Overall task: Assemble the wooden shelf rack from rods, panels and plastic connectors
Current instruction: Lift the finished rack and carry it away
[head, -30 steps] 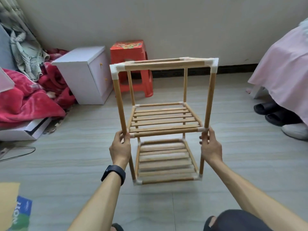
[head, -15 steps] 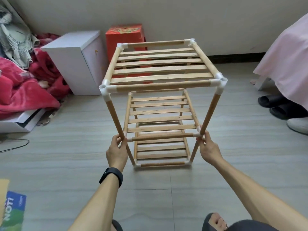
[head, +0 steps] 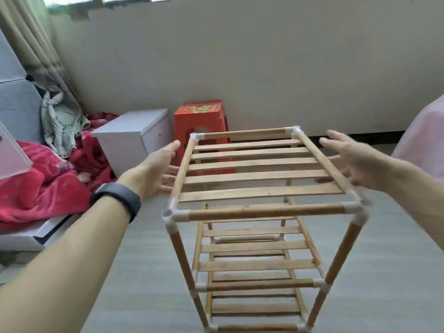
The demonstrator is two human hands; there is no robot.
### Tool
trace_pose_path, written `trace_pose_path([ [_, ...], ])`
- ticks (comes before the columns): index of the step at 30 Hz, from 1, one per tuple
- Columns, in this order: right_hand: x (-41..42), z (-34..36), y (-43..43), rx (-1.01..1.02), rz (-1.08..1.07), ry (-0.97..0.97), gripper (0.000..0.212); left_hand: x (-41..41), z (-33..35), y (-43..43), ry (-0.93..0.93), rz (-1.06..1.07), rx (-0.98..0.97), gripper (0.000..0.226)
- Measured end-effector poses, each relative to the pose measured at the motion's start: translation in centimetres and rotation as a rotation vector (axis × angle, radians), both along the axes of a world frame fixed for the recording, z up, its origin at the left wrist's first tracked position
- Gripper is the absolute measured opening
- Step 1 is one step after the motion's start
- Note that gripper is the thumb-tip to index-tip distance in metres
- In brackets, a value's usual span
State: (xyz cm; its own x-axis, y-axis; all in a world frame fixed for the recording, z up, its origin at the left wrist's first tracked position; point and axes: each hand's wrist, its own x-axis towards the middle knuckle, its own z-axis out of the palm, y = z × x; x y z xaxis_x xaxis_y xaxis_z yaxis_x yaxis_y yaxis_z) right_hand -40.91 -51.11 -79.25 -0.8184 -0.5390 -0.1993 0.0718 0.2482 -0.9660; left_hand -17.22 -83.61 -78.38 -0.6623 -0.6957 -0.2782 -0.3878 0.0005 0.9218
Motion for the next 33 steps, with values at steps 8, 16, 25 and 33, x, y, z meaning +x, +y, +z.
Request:
trace_pose_path([
  [8, -6.5, -2.6, -7.0, 0.556, 0.039, 0.423, 0.019, -10.5, -2.1, -4.7, -0.347, -0.066, -0.5, 0.044],
  [16, -2.9, -1.6, -5.3, 0.66, 0.053, 0.362, 0.057, -8.3, -0.8, -1.5, -0.262, 0.033, -0.353, 0.033],
  [25, 0.5, 16.7, 0.7, 0.678, -0.206, 0.241, 0.061, -10.4, 19.9, 1.6, -0.248, -0.096, -0.317, 0.045],
  [33, 5.4, 36.2, 14.0, 0.61, -0.616, 0.338, 0.058, -17.9, 39.6, 12.2, -0.077, -0.421, -0.409, 0.044],
])
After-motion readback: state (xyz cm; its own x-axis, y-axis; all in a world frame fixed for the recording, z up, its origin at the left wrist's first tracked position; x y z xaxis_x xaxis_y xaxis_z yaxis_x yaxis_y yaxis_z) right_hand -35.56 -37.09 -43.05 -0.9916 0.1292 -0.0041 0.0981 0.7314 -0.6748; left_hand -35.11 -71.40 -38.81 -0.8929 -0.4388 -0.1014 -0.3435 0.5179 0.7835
